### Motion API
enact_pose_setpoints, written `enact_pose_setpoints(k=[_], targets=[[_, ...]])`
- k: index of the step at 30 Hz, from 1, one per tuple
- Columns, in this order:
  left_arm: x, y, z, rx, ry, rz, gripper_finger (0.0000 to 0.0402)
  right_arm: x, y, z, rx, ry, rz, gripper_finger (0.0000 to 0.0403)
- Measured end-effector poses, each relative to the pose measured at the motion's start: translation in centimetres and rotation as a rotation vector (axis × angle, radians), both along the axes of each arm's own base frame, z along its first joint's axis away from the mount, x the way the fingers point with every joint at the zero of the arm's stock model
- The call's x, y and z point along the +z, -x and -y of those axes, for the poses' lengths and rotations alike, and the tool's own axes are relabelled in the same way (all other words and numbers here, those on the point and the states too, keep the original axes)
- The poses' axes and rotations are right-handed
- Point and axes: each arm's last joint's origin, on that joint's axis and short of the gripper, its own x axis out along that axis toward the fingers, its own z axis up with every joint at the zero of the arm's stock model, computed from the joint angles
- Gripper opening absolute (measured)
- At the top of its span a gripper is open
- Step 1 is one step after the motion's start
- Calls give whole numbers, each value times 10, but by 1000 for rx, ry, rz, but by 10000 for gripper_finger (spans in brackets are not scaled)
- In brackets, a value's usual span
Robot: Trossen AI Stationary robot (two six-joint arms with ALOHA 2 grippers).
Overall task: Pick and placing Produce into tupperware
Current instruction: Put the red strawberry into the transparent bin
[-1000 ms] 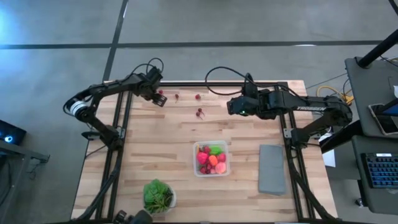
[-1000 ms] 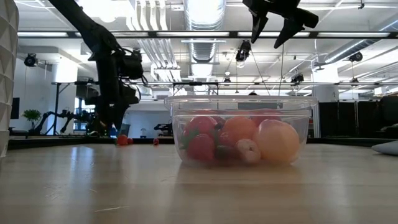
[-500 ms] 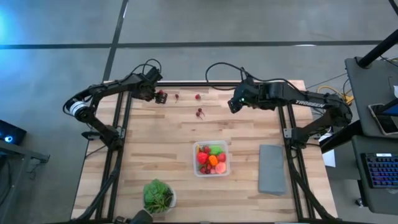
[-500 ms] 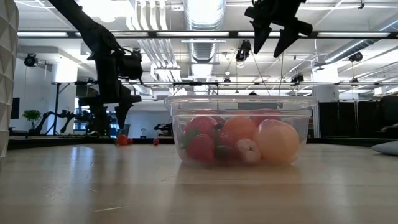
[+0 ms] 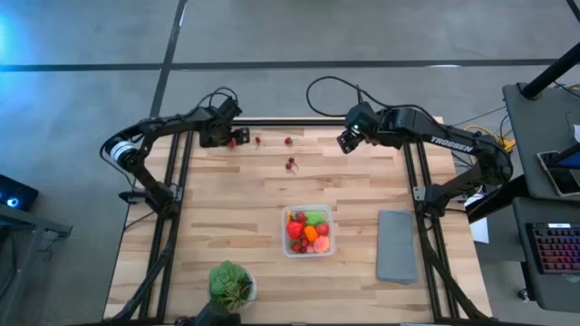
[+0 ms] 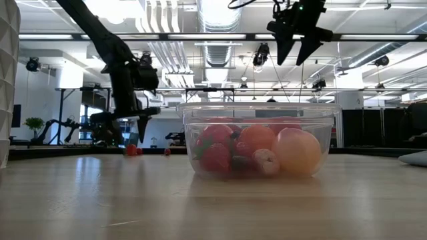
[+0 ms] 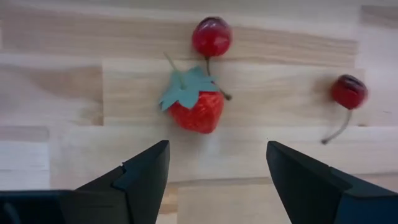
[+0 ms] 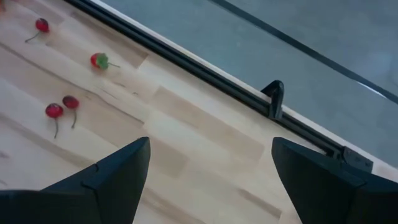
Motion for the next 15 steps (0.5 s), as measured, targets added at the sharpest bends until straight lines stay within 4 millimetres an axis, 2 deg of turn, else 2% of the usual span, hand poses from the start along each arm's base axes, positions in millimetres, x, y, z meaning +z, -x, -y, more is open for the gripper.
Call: enact_pose_setpoints(k=[11,15], targets=[[0,0,-2,-18,-44,-50,252,0,0,0,14,2,-3,329],[0,0,-1,11,-24,-24,235,1,-2,0,14,7,10,329]])
